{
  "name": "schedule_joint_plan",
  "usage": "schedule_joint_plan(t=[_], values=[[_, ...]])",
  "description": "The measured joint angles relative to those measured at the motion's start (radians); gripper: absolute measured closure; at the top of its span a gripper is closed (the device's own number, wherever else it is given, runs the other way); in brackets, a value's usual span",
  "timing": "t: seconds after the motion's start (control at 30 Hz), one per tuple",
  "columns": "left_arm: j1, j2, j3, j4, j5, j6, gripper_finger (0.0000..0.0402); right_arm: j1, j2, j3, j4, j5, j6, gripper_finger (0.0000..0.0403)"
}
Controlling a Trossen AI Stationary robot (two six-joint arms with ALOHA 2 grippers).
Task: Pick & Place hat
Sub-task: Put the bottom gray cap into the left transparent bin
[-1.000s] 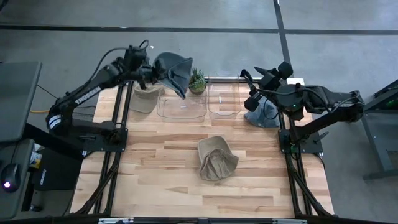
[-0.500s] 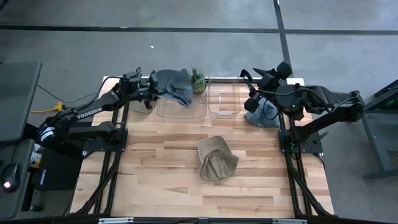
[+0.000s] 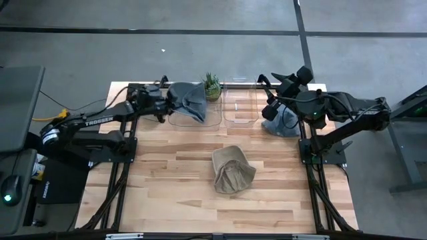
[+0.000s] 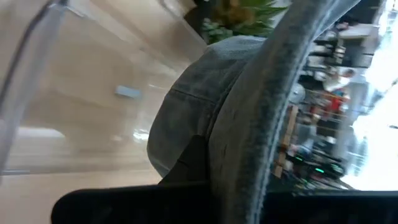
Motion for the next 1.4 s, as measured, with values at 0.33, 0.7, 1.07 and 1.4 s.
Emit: schedule_joint_plan(t=[0.33, 0.7, 1.07, 1.4], values=[[-0.109, 0.088, -0.001, 0.061, -0.147, 0.002, 0.0401, 0.000, 0.000, 0.000, -0.003, -0.021, 0.023, 0.0192], [-0.144, 0.196, 0.000, 0.073, -0.208, -0.024, 0.0401, 0.000, 0.000, 0.000, -0.003, -0.036, 0.023, 0.0192], [-0.142, 0.196, 0.000, 0.077, -0.184, 0.081, 0.0390, 0.000, 0.000, 0.000, -0.003, -0.046, 0.023, 0.0191], [-0.142, 0.180, 0.045, 0.062, -0.175, 0.163, 0.0267, 0.000, 0.000, 0.000, -0.004, -0.066, 0.034, 0.0191]])
